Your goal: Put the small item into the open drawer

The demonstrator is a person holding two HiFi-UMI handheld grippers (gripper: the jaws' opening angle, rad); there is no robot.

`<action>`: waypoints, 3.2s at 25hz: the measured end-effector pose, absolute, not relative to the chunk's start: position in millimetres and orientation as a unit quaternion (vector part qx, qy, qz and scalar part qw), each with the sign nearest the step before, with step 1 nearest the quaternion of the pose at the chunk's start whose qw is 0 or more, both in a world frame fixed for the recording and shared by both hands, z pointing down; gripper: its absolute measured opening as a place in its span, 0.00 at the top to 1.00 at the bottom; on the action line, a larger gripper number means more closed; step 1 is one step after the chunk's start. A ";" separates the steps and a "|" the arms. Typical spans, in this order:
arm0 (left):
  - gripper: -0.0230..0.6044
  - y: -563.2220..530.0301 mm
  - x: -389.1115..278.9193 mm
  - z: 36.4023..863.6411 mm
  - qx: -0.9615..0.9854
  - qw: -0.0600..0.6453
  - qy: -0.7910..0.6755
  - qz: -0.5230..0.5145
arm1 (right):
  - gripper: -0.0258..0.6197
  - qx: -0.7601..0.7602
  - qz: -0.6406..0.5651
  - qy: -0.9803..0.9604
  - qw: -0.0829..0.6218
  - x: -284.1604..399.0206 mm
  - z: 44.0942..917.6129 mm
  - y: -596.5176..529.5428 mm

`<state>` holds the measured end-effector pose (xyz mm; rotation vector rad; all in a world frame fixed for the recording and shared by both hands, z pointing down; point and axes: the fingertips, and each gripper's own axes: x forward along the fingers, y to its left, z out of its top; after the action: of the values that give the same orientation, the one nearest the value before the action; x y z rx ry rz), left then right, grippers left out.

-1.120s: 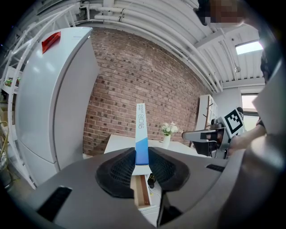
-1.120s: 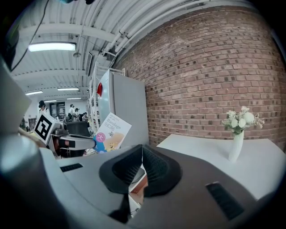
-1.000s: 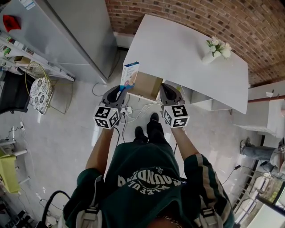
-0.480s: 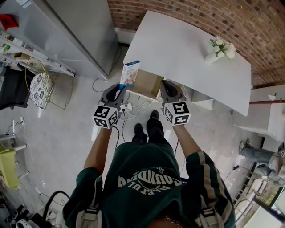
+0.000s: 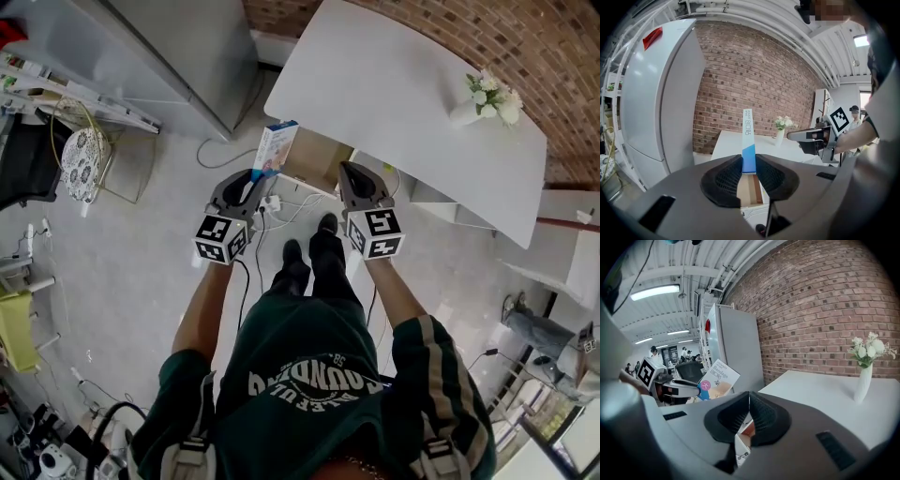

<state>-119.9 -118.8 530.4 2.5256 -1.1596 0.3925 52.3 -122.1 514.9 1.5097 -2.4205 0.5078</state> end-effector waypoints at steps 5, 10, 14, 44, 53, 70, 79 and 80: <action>0.80 -113.4 -123.3 551.0 0.883 0.178 -0.407 0.156 | 0.92 0.506 0.192 -0.831 0.131 47.3 536.5 -120.2; 0.80 -109.1 -122.1 572.1 0.878 0.187 -0.404 0.177 | 0.92 0.493 0.206 -0.833 0.142 46.1 556.7 -121.4; 0.80 -108.6 -121.3 589.9 0.872 0.199 -0.405 0.189 | 0.92 0.481 0.216 -0.836 0.150 43.5 574.9 -122.0; 0.80 -182.0 -38.1 611.9 0.839 0.306 -0.396 0.215 | 0.92 0.452 0.308 -0.806 0.226 95.0 564.0 -169.6; 0.80 -202.5 -14.6 647.0 0.835 0.311 -0.390 0.234 | 0.92 0.438 0.328 -0.803 0.237 89.2 584.2 -161.7; 0.80 -240.8 29.9 714.9 0.832 0.287 -0.385 0.277 | 0.92 0.436 0.324 -0.801 0.251 116.3 640.8 -175.1; 0.80 -275.4 54.7 732.8 0.827 0.295 -0.391 0.276 | 0.92 0.443 0.328 -0.793 0.258 128.8 654.0 -181.0; 0.80 -278.1 56.9 736.0 0.825 0.297 -0.391 0.279 | 0.92 0.444 0.330 -0.792 0.257 129.4 655.3 -181.7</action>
<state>56.9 -278.1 736.0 2.1943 -1.0409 0.7412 129.4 -181.7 655.3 1.2043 -2.1491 0.8953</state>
